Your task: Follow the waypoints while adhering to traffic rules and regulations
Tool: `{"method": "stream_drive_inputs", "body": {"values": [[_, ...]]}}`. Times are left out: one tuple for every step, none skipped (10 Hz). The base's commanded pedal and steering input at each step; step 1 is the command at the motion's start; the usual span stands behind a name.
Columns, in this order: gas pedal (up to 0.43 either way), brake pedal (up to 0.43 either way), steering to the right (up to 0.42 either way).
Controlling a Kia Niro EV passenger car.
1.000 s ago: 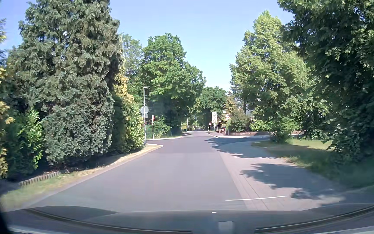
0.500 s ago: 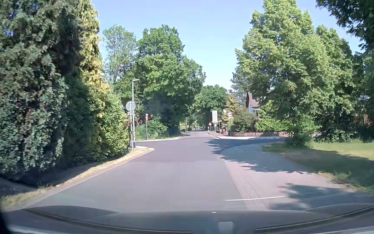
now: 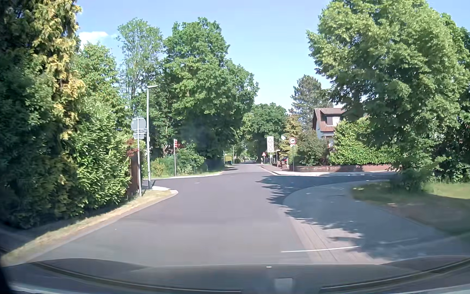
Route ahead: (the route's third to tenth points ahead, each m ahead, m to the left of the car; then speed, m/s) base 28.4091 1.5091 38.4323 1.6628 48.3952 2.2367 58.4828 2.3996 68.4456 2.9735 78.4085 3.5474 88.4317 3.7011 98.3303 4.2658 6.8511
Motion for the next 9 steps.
{"method": "stream_drive_inputs", "body": {"values": [[0.0,0.207,0.002],[0.0,0.232,0.002],[0.0,0.238,0.002],[0.0,0.244,0.003],[0.0,0.25,0.002],[0.0,0.25,0.002],[0.0,0.25,0.002],[0.0,0.25,0.002],[0.0,0.244,0.003]]}}
